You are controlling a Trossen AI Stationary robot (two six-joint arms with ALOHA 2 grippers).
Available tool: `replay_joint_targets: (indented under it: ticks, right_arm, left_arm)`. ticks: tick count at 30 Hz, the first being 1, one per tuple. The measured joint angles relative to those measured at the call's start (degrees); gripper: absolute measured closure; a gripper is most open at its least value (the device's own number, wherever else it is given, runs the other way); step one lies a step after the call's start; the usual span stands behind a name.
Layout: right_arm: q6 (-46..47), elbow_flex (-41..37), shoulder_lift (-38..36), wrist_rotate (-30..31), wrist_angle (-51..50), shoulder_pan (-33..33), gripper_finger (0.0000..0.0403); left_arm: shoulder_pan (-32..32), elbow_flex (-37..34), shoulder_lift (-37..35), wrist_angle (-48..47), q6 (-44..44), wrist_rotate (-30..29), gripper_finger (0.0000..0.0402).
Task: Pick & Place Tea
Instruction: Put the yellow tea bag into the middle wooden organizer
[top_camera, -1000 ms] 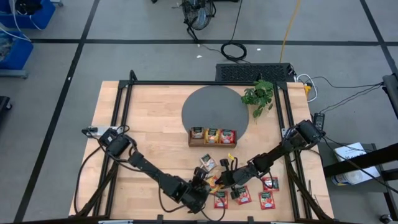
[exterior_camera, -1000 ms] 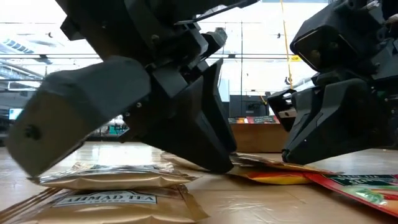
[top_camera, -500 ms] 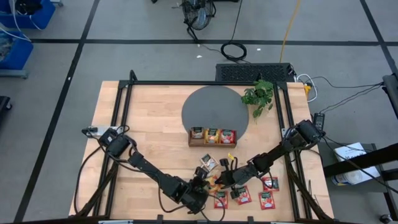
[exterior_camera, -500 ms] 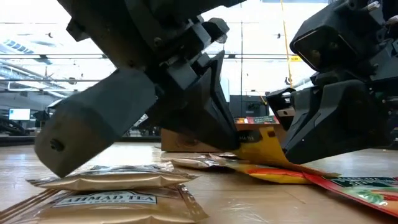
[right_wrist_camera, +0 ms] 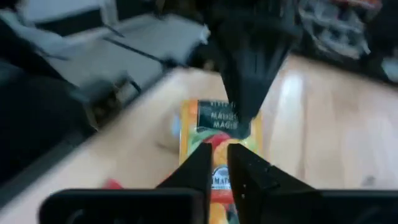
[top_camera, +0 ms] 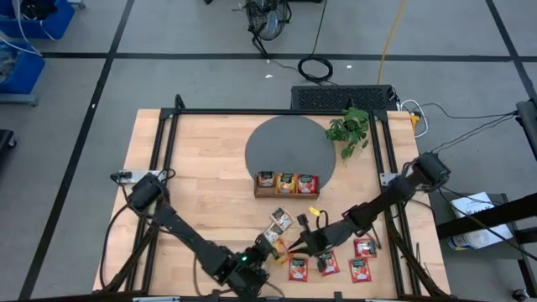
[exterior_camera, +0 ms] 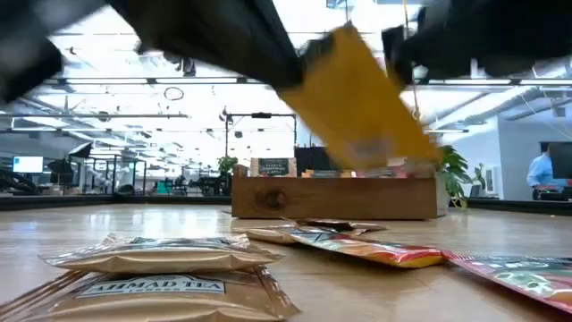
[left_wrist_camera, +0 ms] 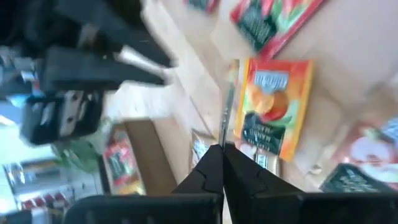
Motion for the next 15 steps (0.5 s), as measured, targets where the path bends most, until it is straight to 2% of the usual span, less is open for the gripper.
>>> replay_joint_targets:
  ticks: [4,7,11,15]
  right_arm:
    - [-0.18,0.07,-6.6,-7.55,-3.42,-0.45,0.0326]
    - [2.09,0.07,-10.09,-18.05,-6.66,-2.39,0.0301]
    - [6.73,0.07,-10.99,-30.72,-6.54,-5.45,0.0275]
    - [9.51,0.07,-10.49,-35.02,-6.62,-7.8,0.0259]
  left_arm:
    - [-2.53,0.0,-1.29,1.16,4.9,-0.27,0.0395]
    - [-4.12,0.0,-1.33,4.31,11.34,-0.44,0.0395]
    - [-4.89,0.0,-1.33,12.64,20.76,-0.36,0.0397]
    - [-4.85,0.0,-1.33,20.43,31.05,1.25,0.0397]
